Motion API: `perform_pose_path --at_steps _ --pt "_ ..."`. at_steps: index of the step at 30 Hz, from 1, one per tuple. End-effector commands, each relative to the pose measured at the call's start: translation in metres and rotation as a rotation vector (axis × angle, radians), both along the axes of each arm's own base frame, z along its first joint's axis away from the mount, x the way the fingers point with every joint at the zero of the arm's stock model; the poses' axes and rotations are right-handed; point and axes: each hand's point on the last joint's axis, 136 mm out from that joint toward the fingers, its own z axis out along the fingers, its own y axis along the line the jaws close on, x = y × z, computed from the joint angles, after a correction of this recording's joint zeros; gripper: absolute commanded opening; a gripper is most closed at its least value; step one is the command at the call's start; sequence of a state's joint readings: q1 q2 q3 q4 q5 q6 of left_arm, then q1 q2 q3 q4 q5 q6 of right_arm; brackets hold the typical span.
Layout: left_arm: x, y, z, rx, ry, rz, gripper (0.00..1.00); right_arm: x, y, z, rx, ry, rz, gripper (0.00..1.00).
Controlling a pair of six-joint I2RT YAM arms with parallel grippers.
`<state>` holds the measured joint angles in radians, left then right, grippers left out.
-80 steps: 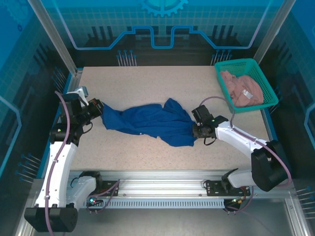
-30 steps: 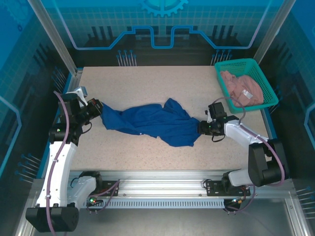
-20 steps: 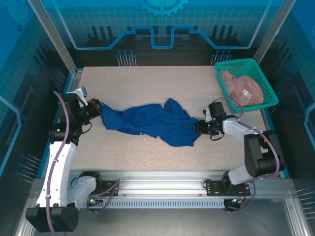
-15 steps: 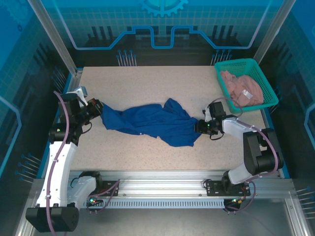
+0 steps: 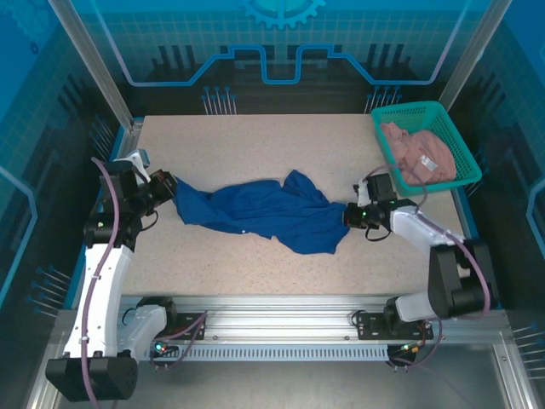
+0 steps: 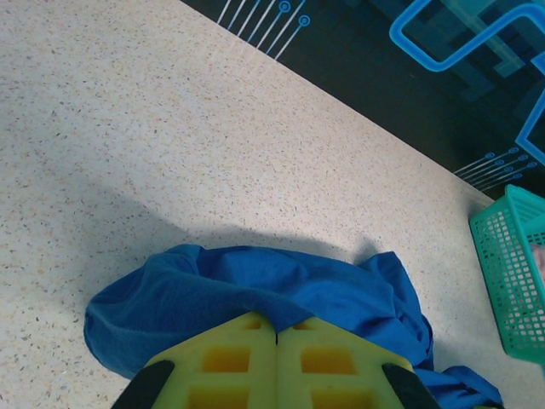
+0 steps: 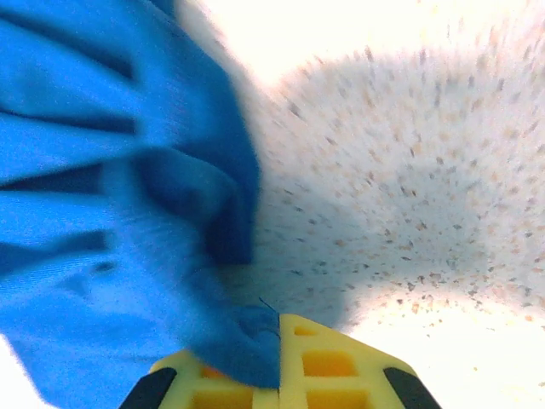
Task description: Fold the inside-out t-shirt
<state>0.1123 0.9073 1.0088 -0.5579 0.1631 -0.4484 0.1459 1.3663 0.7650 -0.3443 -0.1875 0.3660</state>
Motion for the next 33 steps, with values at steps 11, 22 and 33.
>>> perform_pose_path --at_steps 11,22,33 --pt "-0.062 0.027 0.294 0.135 -0.657 0.161 0.00 -0.039 -0.047 0.387 0.068 -0.901 -0.151 0.00" --pt "-0.124 0.033 0.361 0.342 -0.742 0.237 0.00 -0.132 -0.062 0.462 -0.055 -1.088 -0.170 0.00" --pt "-0.065 0.033 0.370 0.292 -0.743 0.179 0.00 -0.111 -0.067 0.468 -0.107 -1.098 -0.174 0.00"
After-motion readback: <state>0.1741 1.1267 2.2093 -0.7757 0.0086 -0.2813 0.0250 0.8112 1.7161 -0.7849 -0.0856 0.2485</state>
